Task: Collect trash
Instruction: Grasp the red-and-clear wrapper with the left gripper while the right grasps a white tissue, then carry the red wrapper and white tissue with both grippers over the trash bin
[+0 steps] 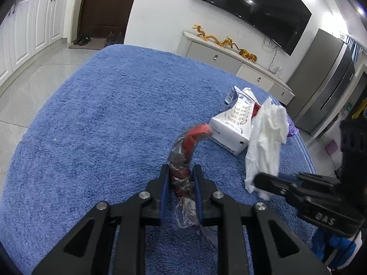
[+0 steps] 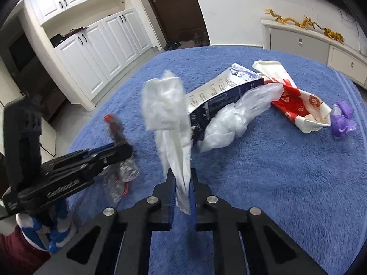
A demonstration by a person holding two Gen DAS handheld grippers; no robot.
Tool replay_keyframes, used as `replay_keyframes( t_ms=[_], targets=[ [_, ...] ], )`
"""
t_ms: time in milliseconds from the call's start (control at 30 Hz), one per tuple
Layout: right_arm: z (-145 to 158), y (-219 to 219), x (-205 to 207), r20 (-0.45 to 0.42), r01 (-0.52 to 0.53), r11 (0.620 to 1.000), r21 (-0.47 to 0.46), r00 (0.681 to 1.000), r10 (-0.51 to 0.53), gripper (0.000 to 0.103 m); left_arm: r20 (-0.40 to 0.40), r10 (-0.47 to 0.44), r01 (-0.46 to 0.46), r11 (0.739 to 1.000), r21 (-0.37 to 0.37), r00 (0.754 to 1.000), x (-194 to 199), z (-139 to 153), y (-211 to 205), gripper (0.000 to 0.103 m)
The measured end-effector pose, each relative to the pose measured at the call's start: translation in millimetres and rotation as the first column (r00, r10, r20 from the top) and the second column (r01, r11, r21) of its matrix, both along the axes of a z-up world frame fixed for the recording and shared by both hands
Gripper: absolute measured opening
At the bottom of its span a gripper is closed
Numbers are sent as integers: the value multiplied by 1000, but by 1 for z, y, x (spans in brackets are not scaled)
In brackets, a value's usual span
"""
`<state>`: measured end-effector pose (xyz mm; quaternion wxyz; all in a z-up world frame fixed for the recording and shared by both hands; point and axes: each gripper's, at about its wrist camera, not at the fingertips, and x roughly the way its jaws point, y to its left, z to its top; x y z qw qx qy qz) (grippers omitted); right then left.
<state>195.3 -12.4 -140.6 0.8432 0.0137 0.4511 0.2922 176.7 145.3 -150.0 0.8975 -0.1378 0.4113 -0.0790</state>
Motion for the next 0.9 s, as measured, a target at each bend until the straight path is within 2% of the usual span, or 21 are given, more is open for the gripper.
replay_keyframes(
  t_ms=[267,533,700,900],
  targets=[
    [32,-26,-38,74,40,999,19,996,-41,9,49,15,-17,999,37,999,-35,22,-2,17],
    [66,-60,-89,141,77,994,73,986,-87,9,195,3,-33,988,149,981,-87,75,-21,17],
    [85,-100,-127,198,129,988,83,970,-143,9,262,-38,-14,981,195,964,-112,98,-45,17],
    [96,-162,-167,239,243,966,87,936,-257,9,302,-109,37,971,235,947,-129,116,-83,17]
  ],
)
